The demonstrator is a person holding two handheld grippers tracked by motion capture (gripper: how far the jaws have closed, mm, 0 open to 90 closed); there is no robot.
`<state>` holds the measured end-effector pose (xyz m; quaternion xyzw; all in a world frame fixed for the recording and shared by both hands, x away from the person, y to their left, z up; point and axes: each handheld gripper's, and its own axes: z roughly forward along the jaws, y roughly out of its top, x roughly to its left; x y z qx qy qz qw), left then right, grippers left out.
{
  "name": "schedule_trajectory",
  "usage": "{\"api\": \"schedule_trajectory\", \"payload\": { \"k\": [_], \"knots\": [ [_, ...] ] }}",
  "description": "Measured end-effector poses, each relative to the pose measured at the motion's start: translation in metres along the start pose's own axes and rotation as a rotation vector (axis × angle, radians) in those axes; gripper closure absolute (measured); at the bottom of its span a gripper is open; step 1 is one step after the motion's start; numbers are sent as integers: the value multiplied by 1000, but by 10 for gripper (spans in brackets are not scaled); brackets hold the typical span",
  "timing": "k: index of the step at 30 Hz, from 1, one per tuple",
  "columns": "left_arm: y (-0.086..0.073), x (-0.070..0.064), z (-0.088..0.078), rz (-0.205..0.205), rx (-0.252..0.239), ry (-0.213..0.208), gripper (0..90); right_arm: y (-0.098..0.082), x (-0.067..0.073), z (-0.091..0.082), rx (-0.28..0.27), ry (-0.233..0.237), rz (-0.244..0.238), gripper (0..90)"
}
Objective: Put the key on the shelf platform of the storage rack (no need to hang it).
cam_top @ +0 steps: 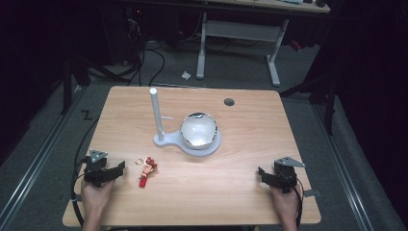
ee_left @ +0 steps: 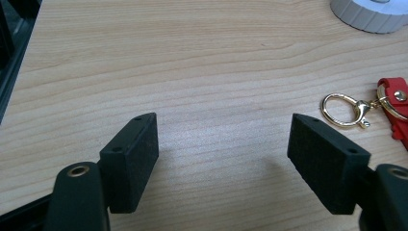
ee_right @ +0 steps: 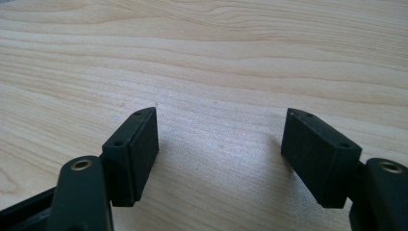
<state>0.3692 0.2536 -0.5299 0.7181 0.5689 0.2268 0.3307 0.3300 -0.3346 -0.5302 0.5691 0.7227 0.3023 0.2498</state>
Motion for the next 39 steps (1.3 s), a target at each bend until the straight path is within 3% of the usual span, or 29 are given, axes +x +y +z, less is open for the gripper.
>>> {"api": "schedule_trajectory", "payload": {
  "k": [10,21,30,39],
  "knots": [
    [10,-8,-11,36,-26,-24,283,0,0,0,-1,1,0,294],
    [20,-21,-23,61,-41,-79,281,0,0,0,0,1,0,294],
    [23,-39,-34,113,-36,-128,271,0,0,0,0,1,1,294],
    [21,-62,-35,175,2,-181,268,0,0,0,0,1,1,294]
  ]
}}
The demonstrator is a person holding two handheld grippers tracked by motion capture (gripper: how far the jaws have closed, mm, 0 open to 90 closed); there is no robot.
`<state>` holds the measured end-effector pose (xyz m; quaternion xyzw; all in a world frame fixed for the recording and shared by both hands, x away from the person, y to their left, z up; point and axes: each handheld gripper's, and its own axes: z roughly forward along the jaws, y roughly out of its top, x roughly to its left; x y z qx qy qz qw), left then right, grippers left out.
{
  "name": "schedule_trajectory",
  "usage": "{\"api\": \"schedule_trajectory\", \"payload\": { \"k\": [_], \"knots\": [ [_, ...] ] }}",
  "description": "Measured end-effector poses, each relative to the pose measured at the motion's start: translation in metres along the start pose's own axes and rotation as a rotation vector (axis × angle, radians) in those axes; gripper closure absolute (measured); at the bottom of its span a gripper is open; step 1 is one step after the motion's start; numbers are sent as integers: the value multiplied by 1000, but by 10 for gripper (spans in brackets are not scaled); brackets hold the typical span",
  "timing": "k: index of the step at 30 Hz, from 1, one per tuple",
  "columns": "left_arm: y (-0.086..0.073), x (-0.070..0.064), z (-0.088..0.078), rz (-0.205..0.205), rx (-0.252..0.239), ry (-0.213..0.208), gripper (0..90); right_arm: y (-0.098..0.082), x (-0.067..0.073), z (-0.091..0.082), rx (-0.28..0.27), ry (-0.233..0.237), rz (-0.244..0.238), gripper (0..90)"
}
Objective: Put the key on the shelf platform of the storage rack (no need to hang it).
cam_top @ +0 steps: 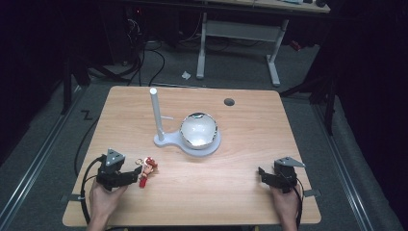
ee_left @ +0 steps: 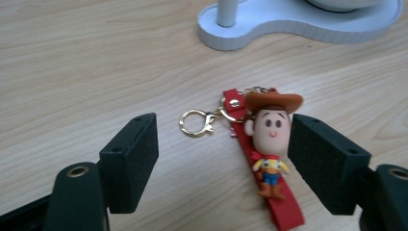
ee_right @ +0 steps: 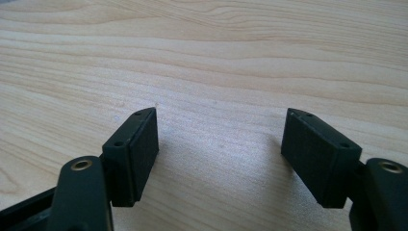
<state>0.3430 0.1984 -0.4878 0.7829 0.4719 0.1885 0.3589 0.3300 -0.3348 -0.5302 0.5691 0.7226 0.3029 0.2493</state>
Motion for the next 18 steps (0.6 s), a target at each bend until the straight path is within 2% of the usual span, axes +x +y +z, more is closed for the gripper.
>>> {"api": "schedule_trajectory", "payload": {
  "k": [8,13,18],
  "knots": [
    [-1,-17,12,56,50,-20,272,0,0,0,0,0,0,294],
    [-2,-25,24,74,78,-16,286,0,0,0,-1,0,1,294],
    [-2,-26,30,68,88,-18,314,0,0,0,-1,1,0,294]
  ]
}}
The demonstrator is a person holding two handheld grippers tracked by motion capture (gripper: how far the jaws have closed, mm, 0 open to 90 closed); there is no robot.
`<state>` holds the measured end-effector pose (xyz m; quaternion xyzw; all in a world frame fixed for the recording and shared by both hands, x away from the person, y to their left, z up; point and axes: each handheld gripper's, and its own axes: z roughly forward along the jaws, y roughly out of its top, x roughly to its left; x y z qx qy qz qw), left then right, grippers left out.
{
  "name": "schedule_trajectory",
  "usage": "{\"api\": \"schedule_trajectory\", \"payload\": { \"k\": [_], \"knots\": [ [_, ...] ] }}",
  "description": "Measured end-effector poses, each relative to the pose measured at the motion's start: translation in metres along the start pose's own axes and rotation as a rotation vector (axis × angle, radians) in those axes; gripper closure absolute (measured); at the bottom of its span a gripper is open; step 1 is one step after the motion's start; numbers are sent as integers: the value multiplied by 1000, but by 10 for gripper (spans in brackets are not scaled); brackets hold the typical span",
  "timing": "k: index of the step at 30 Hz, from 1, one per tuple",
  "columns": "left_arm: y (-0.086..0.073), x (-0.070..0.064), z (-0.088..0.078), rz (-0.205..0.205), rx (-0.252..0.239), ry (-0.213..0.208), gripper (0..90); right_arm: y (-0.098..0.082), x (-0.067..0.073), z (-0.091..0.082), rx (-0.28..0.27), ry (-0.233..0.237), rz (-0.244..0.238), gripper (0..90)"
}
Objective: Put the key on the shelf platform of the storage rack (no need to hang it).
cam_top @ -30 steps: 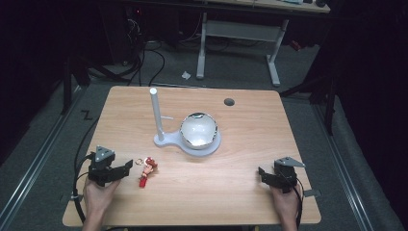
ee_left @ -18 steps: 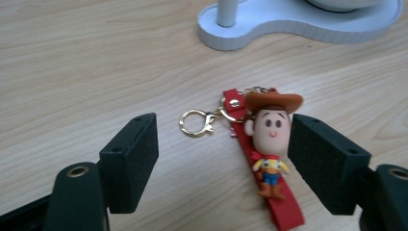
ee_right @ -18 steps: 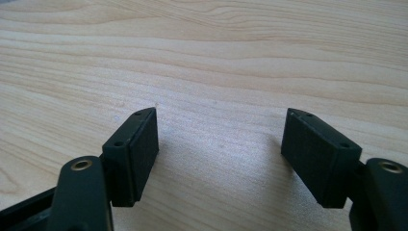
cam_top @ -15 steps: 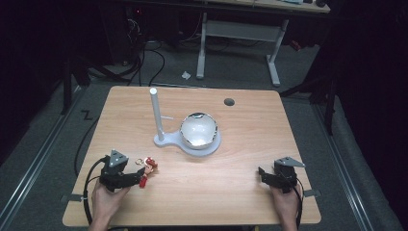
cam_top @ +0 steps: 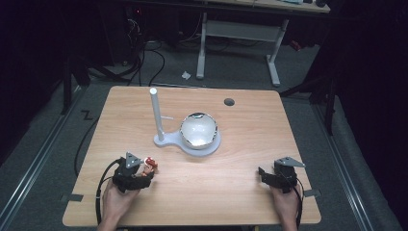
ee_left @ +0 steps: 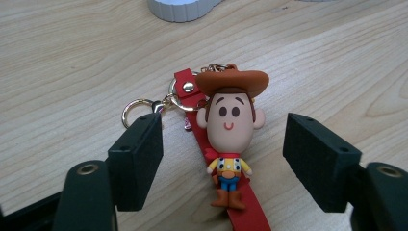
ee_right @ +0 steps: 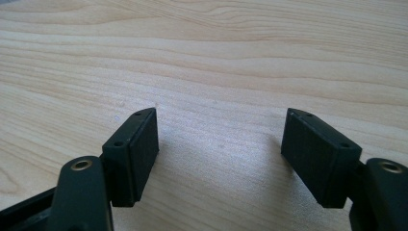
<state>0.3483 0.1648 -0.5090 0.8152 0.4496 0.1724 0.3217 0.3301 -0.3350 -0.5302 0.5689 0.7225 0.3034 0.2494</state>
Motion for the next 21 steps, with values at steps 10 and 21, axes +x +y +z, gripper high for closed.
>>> {"api": "schedule_trajectory", "payload": {
  "k": [10,21],
  "knots": [
    [1,-1,13,1,28,22,410,0,0,0,1,0,-1,294],
    [-2,-2,17,-8,12,1,545,0,0,0,1,-1,0,294]
  ]
}}
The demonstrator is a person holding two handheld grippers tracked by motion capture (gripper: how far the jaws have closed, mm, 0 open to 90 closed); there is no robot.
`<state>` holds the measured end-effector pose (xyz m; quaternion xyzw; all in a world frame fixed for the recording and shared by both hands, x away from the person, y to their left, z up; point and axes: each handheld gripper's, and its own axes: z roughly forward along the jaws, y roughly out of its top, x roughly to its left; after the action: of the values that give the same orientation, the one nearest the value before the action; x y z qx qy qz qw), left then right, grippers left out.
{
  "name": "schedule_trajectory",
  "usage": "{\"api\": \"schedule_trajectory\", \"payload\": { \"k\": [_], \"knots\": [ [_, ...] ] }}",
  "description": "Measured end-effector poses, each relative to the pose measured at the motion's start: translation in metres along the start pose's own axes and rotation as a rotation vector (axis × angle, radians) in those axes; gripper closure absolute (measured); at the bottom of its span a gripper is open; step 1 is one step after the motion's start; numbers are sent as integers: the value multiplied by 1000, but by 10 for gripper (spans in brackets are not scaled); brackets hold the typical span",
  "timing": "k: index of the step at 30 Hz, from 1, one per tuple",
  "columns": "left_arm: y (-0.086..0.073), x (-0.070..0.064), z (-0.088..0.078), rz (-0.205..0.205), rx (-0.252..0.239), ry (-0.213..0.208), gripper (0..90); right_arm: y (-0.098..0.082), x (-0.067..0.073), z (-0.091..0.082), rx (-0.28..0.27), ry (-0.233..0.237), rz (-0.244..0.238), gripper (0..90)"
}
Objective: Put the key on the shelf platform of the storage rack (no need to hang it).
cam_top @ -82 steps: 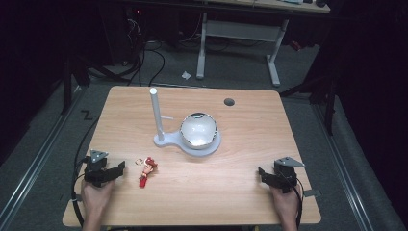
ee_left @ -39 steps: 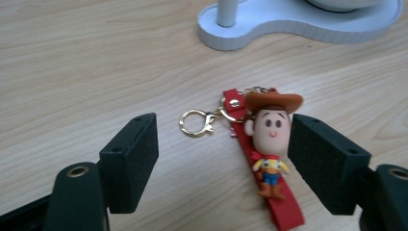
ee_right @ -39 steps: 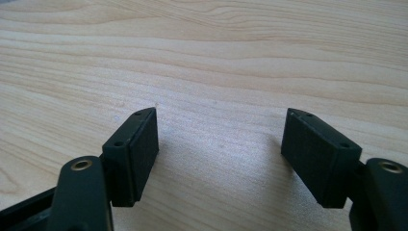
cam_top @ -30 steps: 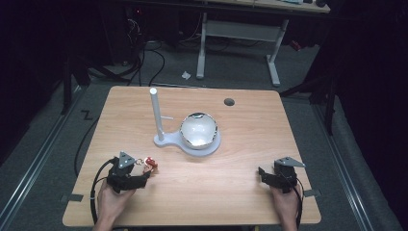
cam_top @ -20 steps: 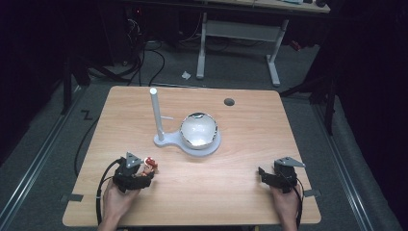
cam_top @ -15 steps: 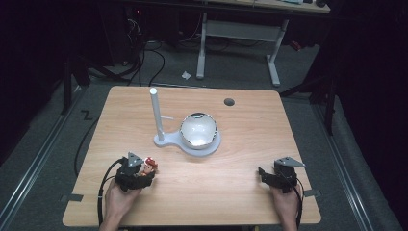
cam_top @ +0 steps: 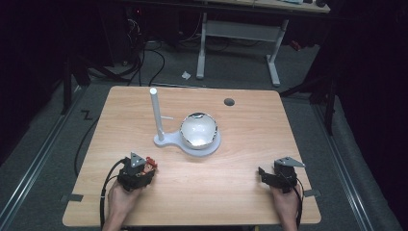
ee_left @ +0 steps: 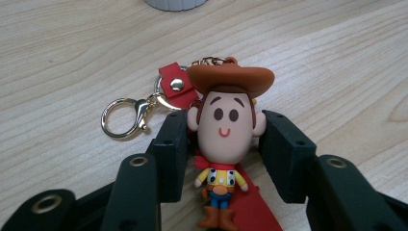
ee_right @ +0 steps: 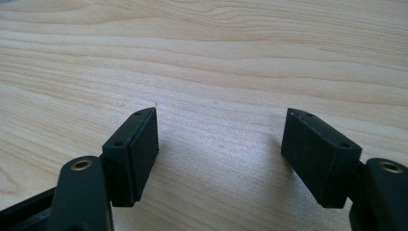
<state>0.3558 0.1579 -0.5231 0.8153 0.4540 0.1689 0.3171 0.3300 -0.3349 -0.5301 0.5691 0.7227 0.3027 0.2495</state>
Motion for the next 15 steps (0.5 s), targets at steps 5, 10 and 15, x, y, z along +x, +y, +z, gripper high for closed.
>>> {"api": "schedule_trajectory", "payload": {
  "k": [5,10,15],
  "knots": [
    [0,0,0,6,5,-1,553,0,0,0,0,0,0,294],
    [-1,0,0,8,-4,1,558,0,0,0,0,-1,1,294],
    [0,1,-1,13,-15,-4,561,0,0,0,1,-1,1,294]
  ]
}}
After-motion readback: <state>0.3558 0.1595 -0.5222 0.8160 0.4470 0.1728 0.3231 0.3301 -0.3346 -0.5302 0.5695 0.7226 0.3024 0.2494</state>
